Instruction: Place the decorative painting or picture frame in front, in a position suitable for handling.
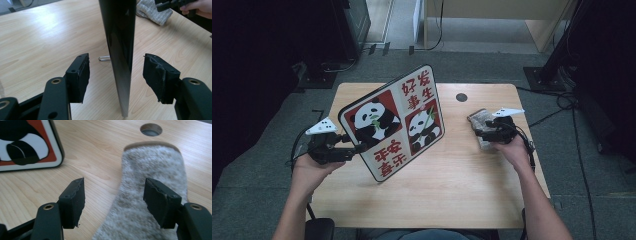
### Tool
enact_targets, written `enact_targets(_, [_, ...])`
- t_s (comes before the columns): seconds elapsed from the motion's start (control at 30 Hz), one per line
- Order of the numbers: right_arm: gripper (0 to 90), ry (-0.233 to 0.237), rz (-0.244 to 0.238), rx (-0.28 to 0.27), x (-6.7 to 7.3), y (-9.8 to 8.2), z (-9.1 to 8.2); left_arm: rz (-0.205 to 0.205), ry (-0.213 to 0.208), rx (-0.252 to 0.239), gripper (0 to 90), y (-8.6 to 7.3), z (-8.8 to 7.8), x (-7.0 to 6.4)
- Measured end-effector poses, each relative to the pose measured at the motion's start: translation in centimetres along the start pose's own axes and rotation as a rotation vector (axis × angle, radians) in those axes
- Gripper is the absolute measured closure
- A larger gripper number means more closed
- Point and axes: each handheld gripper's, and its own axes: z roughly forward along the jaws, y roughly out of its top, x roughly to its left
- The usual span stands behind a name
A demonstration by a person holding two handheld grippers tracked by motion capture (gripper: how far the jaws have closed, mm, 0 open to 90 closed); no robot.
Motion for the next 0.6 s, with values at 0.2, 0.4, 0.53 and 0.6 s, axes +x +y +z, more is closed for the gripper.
enact_targets(0.2, [35.2, -0.019, 0.018, -0.015, -1.1, -0.3, -0.3, -0.01, -0.017, -0.006, 43.7, -0.5, 0.5, 0.0])
enact_targets(0.4, [34.7, -0.034, 0.045, -0.031, -2.2, -0.2, -1.0, -0.012, -0.029, 0.009, 45.0, -1.1, 1.1, 0.3])
enact_targets(0.53, [36.4, -0.069, 0.06, -0.019, -3.1, -0.5, -0.5, -0.011, -0.028, -0.008, 47.0, -1.2, 1.3, 0.3])
enact_targets(0.6, [36.9, -0.067, 0.062, -0.015, -3.3, -0.6, -0.1, -0.013, -0.033, -0.019, 47.7, -1.2, 1.4, 0.3])
